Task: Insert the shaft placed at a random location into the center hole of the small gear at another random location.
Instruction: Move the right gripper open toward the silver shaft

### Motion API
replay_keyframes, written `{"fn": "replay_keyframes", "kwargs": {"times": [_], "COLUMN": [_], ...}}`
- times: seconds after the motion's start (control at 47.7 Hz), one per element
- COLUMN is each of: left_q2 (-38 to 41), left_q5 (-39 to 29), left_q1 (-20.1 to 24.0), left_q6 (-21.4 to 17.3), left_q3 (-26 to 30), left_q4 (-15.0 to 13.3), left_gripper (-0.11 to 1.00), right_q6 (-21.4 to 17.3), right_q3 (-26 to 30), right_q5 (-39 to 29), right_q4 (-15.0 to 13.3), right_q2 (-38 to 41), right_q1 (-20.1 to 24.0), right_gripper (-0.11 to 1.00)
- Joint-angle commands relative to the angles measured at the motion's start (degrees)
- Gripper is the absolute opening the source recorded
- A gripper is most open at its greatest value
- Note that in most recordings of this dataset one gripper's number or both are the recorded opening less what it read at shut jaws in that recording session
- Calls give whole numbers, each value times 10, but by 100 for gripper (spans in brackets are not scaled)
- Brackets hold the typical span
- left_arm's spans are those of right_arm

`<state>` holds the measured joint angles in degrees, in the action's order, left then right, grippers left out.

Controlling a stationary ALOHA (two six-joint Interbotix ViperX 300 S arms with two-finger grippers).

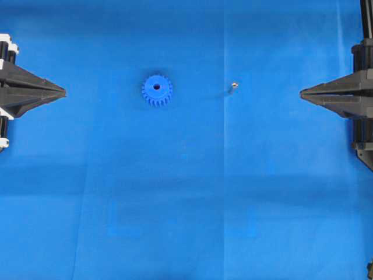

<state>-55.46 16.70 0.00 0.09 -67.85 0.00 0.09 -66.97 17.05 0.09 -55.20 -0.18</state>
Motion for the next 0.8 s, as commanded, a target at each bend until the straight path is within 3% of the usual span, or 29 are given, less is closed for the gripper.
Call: {"fn": "replay_keyframes", "kwargs": {"times": [0.0,0.126,0.461,0.587,0.776], "left_q2": [0,-3,-3,-4,-4], "left_q5": [0,-3,-3,-3,-3], "left_q1": [1,1,1,1,1], "left_q6": [4,4,4,4,4], "left_q3": [8,7,7,5,4], "left_q4": [2,2,2,2,2], "left_gripper": [0,0,0,0,0], "right_q6": [8,14,10,10,10], "right_q3": [7,10,-4,-8,-9], "right_q5": [-1,-4,27,56,134], "right_q4": [-3,-3,17,29,47], "right_q2": [0,5,92,157,278], "right_q1": [-2,-8,-84,-113,-129], "right_gripper": [0,-6,-1,20,76]}}
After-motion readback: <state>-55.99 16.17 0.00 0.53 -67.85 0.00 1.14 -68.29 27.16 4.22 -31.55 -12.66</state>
